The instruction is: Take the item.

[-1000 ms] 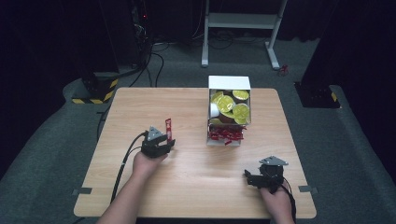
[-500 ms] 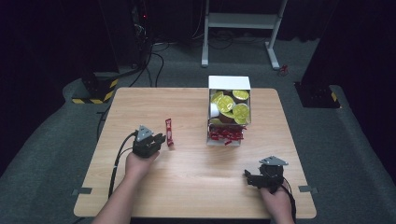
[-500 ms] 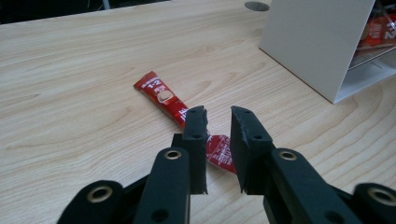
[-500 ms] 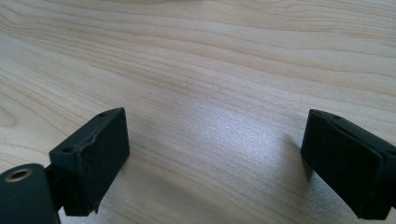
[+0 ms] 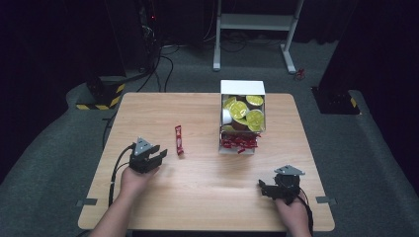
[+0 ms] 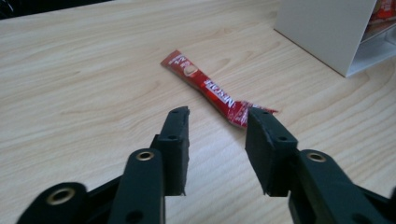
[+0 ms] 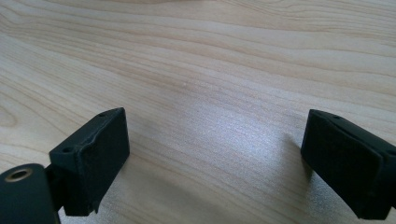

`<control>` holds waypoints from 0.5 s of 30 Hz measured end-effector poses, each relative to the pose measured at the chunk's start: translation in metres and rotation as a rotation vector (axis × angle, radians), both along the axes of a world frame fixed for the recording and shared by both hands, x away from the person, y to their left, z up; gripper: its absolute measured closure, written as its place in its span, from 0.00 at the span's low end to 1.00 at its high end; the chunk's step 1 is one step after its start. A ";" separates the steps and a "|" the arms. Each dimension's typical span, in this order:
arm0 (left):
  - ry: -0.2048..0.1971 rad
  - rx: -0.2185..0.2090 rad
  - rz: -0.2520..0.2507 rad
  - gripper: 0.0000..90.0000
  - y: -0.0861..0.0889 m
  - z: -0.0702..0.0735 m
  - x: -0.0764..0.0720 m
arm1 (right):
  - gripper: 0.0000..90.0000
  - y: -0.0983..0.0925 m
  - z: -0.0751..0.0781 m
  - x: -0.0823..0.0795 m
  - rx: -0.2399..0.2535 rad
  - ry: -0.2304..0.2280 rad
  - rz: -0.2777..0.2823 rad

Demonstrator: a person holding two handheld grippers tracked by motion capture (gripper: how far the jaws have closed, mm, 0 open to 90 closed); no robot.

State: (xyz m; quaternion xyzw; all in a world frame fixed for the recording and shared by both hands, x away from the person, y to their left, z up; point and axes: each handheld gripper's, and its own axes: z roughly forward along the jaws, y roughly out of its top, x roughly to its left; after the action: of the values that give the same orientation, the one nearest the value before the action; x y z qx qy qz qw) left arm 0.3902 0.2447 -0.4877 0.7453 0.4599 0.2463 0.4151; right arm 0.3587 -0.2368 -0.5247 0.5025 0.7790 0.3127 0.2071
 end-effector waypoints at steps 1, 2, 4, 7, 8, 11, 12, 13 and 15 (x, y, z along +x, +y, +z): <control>0.002 0.005 -0.001 0.63 0.002 0.000 -0.001 | 0.08 0.000 0.000 0.000 0.000 0.000 0.000; 0.003 0.005 0.000 0.62 0.005 0.000 -0.004 | 0.08 0.000 0.000 0.000 -0.001 0.000 0.002; 0.006 0.000 0.004 0.58 0.011 0.000 -0.010 | 0.08 0.000 0.000 0.000 0.001 0.002 -0.001; 0.021 0.008 0.009 0.54 0.022 -0.002 -0.018 | 0.08 0.000 0.000 0.000 0.000 0.000 0.000; 0.029 0.015 0.013 0.53 0.026 -0.003 -0.021 | 0.08 0.000 0.000 0.000 0.001 0.001 -0.001; 0.051 0.015 0.021 0.48 0.038 -0.007 -0.028 | 0.08 0.000 0.000 0.000 0.001 0.001 0.000; 0.062 0.020 0.023 0.46 0.041 -0.009 -0.031 | 0.08 0.000 0.000 0.000 0.001 0.002 -0.001; 0.071 0.034 0.019 0.45 0.044 -0.010 -0.033 | 0.08 0.000 0.000 0.000 -0.002 -0.001 0.002; 0.102 0.036 0.023 0.43 0.053 -0.014 -0.039 | 0.09 0.000 0.000 0.000 -0.001 0.000 0.002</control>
State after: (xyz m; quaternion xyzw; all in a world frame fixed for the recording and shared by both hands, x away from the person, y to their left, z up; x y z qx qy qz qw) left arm 0.3512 0.2972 -0.5016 0.7591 0.4843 0.2211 0.3747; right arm 0.3587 -0.2368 -0.5247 0.5015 0.7797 0.3126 0.2071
